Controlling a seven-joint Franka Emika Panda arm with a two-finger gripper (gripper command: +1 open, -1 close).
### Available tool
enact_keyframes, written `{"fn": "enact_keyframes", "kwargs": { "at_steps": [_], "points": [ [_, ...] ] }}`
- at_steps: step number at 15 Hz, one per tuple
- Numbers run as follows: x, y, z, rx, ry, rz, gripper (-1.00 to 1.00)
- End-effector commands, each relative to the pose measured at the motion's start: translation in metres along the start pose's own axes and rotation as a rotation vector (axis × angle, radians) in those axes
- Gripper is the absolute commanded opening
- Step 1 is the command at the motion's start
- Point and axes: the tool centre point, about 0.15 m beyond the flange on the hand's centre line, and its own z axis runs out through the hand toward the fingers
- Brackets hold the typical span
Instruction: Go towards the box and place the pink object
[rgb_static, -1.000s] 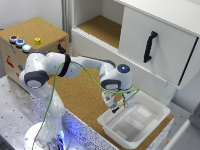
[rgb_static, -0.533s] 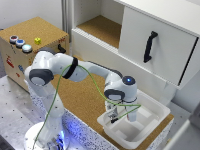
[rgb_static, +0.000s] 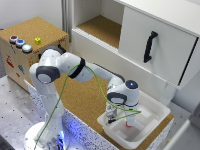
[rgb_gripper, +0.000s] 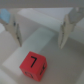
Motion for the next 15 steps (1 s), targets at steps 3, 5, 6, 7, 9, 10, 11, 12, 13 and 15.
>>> {"fn": "enact_keyframes", "kwargs": {
  "at_steps": [3, 5, 6, 7, 9, 10, 11, 12, 13, 15],
  "points": [
    [-0.011, -0.039, -0.043, 0.029, 0.15, -0.051, 1.0],
    [-0.011, -0.039, -0.043, 0.029, 0.15, -0.051, 1.0],
    [-0.011, -0.039, -0.043, 0.029, 0.15, -0.051, 1.0],
    [-0.011, -0.039, -0.043, 0.029, 0.15, -0.051, 1.0],
    [-0.011, -0.039, -0.043, 0.029, 0.15, -0.051, 1.0],
    [-0.011, -0.039, -0.043, 0.029, 0.15, -0.051, 1.0],
    [-0.011, -0.039, -0.043, 0.029, 0.15, -0.051, 1.0],
    [-0.011, -0.039, -0.043, 0.029, 0.15, -0.051, 1.0],
    [-0.011, -0.039, -0.043, 0.029, 0.15, -0.051, 1.0],
    [0.005, -0.037, -0.043, 0.059, 0.1, -0.043, 1.0]
  ]
}}
